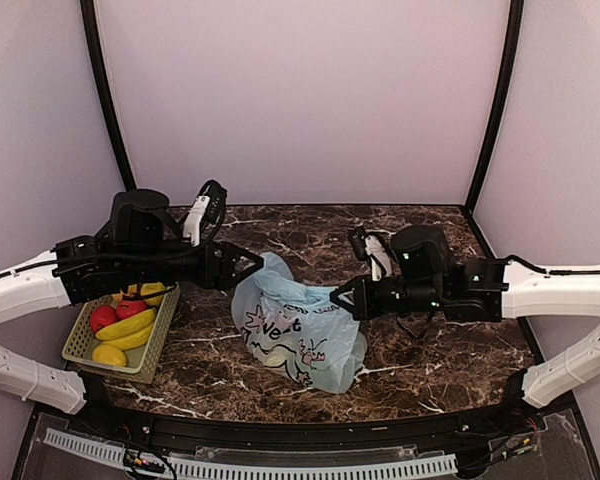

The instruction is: Untie the knot of the plastic bag and take out the fruit

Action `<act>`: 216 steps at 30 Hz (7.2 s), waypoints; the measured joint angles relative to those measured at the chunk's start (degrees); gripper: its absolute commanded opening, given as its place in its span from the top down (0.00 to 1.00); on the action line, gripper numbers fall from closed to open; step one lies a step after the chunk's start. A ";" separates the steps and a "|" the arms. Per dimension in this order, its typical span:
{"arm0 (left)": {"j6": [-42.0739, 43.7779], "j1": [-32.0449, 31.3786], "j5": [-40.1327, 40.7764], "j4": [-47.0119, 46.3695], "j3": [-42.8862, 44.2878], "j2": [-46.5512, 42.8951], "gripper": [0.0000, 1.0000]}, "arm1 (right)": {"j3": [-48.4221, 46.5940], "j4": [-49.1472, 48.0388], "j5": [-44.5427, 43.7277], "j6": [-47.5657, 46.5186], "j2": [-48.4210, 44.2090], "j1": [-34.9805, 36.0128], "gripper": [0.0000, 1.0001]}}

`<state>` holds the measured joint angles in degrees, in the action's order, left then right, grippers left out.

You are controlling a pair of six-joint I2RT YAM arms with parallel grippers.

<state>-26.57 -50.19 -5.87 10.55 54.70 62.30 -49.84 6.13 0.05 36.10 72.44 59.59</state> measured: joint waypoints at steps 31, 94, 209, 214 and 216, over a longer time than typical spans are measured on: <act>18.99 -11.96 13.05 11.93 14.38 20.74 0.37 | -0.48 -0.52 1.68 0.00 1.18 0.00 1.00; -5.88 9.18 -7.93 -11.02 -6.47 2.27 0.99 | 12.52 5.90 -9.53 7.26 -24.85 -3.67 0.91; 3.76 11.85 -9.35 -2.54 13.22 4.66 0.44 | -5.97 -2.40 45.16 1.95 -15.56 -34.49 1.00; 5.20 3.50 -5.31 1.05 24.44 10.56 0.42 | -5.49 -2.75 45.13 1.90 -15.52 -34.49 1.00; 5.33 0.98 -4.96 2.27 27.21 13.62 0.41 | -5.29 -2.73 45.11 1.88 -15.45 -34.49 1.00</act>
<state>-21.23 -49.21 -10.83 12.82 81.91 75.92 -55.13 3.40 45.17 37.98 56.99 25.10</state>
